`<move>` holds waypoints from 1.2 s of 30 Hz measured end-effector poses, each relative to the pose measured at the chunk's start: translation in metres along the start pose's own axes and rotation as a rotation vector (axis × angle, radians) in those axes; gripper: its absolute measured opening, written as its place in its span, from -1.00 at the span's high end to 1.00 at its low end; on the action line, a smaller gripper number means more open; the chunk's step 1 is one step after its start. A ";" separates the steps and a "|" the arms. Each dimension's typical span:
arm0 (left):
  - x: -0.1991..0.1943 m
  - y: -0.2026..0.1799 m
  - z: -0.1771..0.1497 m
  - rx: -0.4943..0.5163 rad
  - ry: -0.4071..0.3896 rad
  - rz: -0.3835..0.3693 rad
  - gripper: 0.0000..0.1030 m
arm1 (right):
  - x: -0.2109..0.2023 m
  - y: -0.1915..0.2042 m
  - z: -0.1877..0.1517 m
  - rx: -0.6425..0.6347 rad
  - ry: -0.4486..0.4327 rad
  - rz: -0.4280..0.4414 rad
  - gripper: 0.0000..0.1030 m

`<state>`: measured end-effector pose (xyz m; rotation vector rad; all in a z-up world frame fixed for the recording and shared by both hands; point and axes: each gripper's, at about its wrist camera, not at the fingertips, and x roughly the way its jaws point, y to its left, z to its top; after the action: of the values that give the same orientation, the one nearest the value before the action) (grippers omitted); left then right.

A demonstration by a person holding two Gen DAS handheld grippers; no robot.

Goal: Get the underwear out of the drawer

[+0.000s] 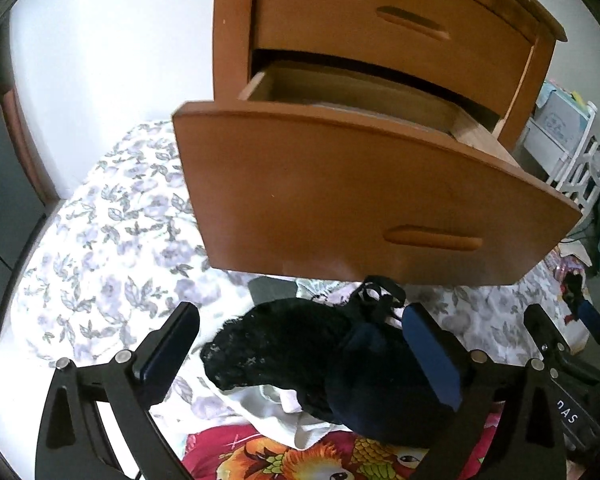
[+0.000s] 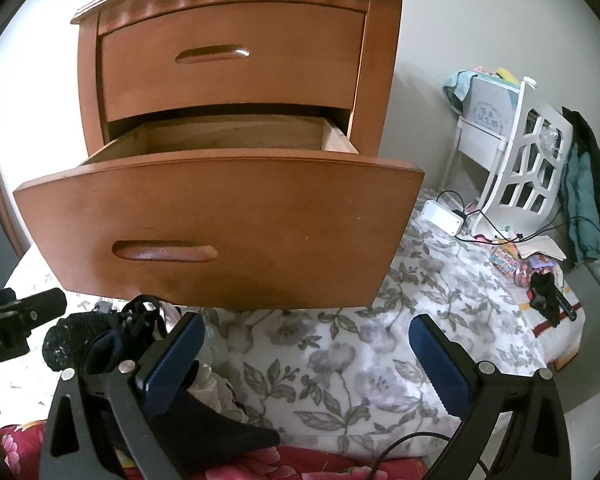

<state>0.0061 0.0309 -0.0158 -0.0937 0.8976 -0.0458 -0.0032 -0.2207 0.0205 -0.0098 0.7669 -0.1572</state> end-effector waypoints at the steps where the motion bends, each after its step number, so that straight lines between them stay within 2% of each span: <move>1: -0.003 0.001 0.000 -0.002 -0.011 0.000 -0.96 | 0.000 0.000 0.000 0.001 -0.002 0.000 -1.00; 11: -0.029 0.001 -0.004 -0.006 -0.060 0.023 -0.96 | -0.017 0.004 0.000 -0.005 -0.037 0.014 -1.00; 14: -0.039 0.000 -0.009 0.006 -0.080 0.086 -0.96 | -0.026 0.005 -0.001 -0.004 -0.049 0.019 -1.00; 17: -0.050 0.002 -0.015 0.004 -0.108 0.116 -0.96 | -0.036 0.005 -0.003 -0.002 -0.054 0.022 -1.00; 22: -0.060 0.008 -0.028 -0.007 -0.092 0.161 -0.96 | -0.052 0.005 -0.008 -0.001 -0.064 0.022 -1.00; 36: -0.080 0.017 -0.055 -0.003 -0.096 0.193 -0.96 | -0.083 0.008 -0.024 -0.009 -0.086 0.009 -1.00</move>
<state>-0.0871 0.0506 0.0105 -0.0120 0.8072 0.1388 -0.0773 -0.1995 0.0598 -0.0218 0.6823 -0.1435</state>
